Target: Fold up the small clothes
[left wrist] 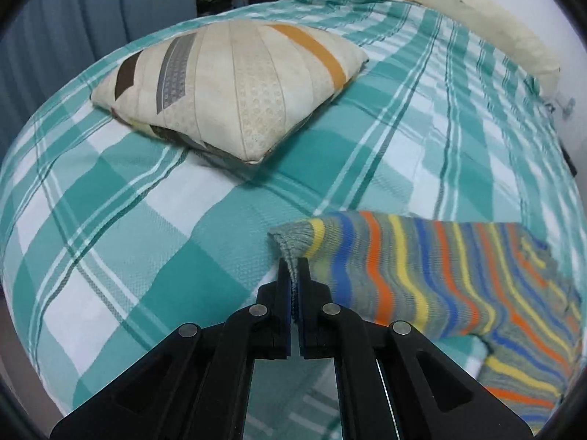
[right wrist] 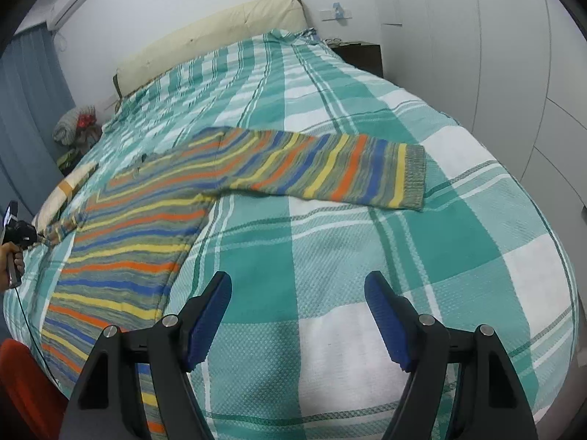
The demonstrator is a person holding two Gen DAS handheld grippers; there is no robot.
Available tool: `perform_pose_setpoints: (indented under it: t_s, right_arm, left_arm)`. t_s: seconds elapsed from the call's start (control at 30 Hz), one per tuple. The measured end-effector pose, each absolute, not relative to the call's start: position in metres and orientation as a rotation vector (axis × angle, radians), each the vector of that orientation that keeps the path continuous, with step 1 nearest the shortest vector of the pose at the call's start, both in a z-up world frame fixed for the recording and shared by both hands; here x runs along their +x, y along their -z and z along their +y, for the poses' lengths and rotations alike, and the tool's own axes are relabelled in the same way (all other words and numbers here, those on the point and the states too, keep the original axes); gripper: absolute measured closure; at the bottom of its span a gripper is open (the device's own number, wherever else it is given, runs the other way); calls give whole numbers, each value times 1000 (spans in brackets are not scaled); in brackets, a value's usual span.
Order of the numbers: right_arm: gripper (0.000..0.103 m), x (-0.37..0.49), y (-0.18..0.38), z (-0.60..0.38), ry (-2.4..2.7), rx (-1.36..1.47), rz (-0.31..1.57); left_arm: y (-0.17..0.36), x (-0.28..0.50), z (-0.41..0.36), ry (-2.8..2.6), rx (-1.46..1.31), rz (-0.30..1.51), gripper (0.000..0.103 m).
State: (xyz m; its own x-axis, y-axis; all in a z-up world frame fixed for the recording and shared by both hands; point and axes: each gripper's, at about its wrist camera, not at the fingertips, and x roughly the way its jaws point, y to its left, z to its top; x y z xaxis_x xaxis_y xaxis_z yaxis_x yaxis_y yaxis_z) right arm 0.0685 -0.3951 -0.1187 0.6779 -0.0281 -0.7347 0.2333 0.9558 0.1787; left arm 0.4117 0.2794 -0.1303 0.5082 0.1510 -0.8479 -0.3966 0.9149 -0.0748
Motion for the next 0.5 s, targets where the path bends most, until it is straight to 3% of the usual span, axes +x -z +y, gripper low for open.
perform_pose_setpoints:
  t_s: [0.17, 0.3, 0.37, 0.43, 0.5]
  right_arm:
    - [28, 73, 125, -390, 150, 240, 841]
    - [28, 74, 127, -390, 157, 236, 846]
    - [28, 75, 127, -389, 160, 234, 848]
    - [28, 75, 126, -388, 164, 230, 849]
    - [28, 75, 127, -390, 170, 233, 852]
  left_arm:
    - [129, 408, 288, -394, -264, 966, 103]
    - [146, 403, 295, -368, -270, 1048, 100]
    - [146, 399, 305, -389, -287, 1050, 87]
    - [142, 391, 316, -429, -320, 1038, 63]
    - [136, 375, 329, -440, -374, 1025, 59]
